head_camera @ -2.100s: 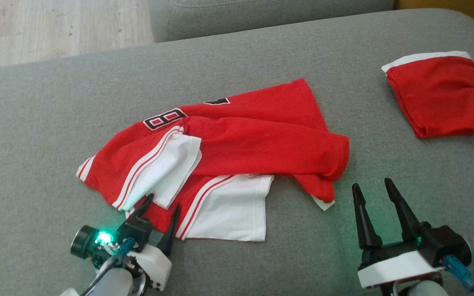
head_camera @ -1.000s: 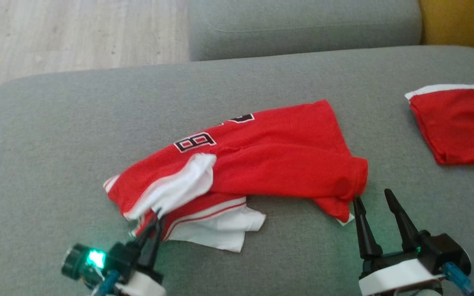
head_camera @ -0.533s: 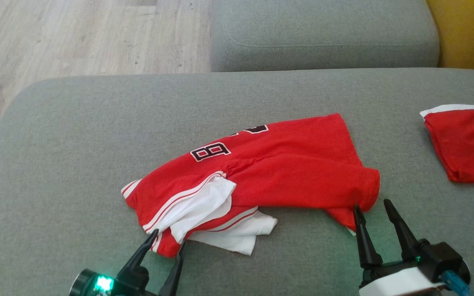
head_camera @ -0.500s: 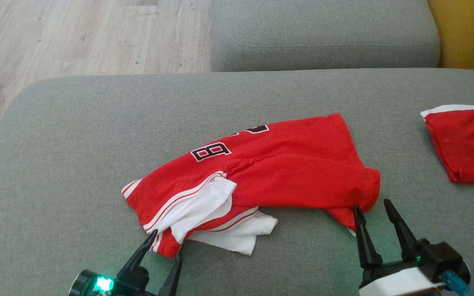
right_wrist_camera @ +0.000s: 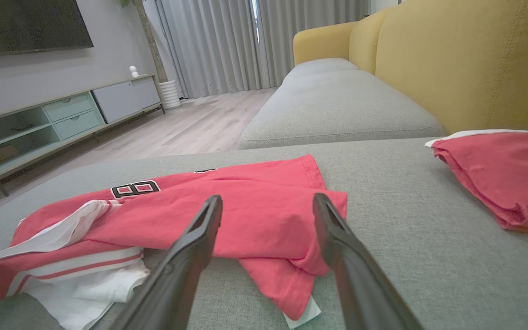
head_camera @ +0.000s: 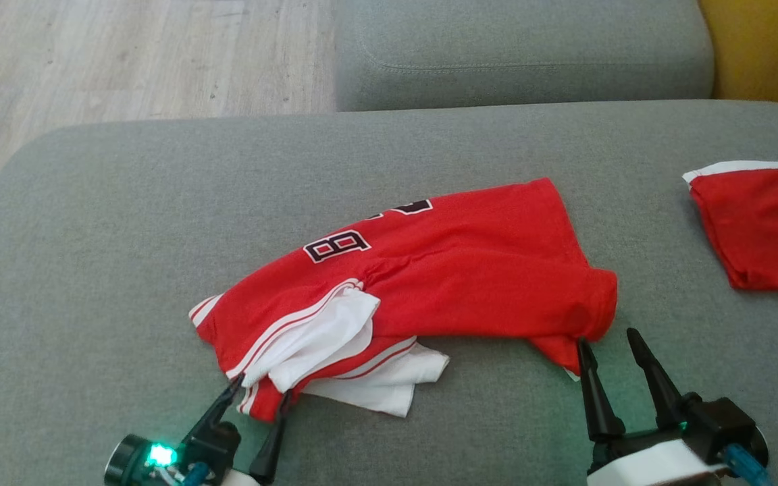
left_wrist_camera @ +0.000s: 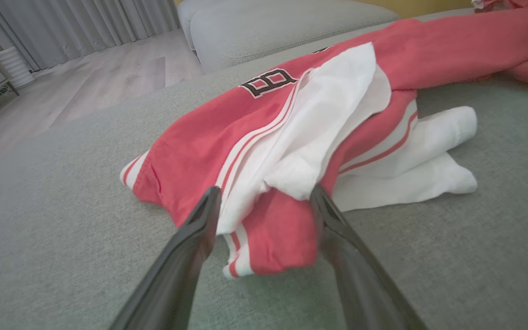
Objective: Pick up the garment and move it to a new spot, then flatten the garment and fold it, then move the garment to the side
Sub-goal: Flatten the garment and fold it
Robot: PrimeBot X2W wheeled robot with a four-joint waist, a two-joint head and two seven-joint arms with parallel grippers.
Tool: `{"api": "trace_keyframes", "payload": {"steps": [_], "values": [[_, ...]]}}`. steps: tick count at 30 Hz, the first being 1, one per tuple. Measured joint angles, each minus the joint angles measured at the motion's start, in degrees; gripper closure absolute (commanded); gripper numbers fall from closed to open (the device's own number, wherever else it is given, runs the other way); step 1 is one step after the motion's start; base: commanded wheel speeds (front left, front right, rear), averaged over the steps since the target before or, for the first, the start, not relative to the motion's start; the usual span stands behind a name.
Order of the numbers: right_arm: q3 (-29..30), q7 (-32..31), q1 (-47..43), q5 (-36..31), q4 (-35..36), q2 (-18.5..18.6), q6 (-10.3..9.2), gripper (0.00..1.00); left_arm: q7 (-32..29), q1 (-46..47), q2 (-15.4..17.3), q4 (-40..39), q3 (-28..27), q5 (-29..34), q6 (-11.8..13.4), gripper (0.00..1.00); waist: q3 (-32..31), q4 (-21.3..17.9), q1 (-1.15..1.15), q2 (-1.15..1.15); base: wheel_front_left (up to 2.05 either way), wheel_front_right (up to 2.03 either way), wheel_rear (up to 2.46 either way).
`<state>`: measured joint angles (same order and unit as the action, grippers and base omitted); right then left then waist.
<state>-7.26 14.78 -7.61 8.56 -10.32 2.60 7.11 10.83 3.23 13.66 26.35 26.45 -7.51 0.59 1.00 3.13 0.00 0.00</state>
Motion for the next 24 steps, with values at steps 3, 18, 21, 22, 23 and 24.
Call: {"api": "trace_keyframes", "payload": {"steps": [3, 18, 21, 22, 23, 24], "values": [[0.1, 0.0, 0.0, -0.1, 0.0, 0.0, 0.00, 0.00, 0.4, 0.6, -0.2, 1.7, -0.1, -0.1, 0.2, 0.00, 0.2, -0.3, 0.00, 0.00, 0.00, 0.00, 0.00], [0.1, 0.0, 0.0, -0.3, 0.0, 0.0, 0.00, 0.00, 1.9, 2.8, -0.4, 4.5, 1.0, -0.2, -0.1, 0.00, 0.5, -0.9, 0.00, 0.00, 0.00, 0.00, 0.00], [0.1, 0.0, 0.0, -0.4, -0.1, 0.0, 0.00, 0.00, 2.4, 3.6, -0.4, 5.0, 1.4, -0.2, -0.2, 0.00, 0.7, -1.1, 0.00, 0.00, 0.00, 0.00, 0.00], [0.1, 0.0, 0.1, -0.4, -0.2, 0.0, 0.00, 0.00, 2.4, 3.9, -0.4, 5.1, 1.5, -0.2, -0.4, 0.00, 0.7, -1.2, 0.00, 0.00, 0.00, 0.00, 0.00], [0.0, 0.0, 0.1, -0.5, -0.4, 0.0, 0.00, 0.00, 2.4, 4.3, -0.4, 5.2, 1.6, -0.2, -0.6, 0.00, 0.8, -1.2, 0.00, 0.00, 0.00, 0.00, 0.00], [-0.1, 0.0, 0.1, -0.5, -0.5, 0.0, 0.00, 0.00, 2.4, 4.6, -0.4, 5.4, 1.7, -0.2, -0.6, 0.02, 0.8, -1.4, 0.00, 0.00, 0.00, 0.00, 0.00]]}}
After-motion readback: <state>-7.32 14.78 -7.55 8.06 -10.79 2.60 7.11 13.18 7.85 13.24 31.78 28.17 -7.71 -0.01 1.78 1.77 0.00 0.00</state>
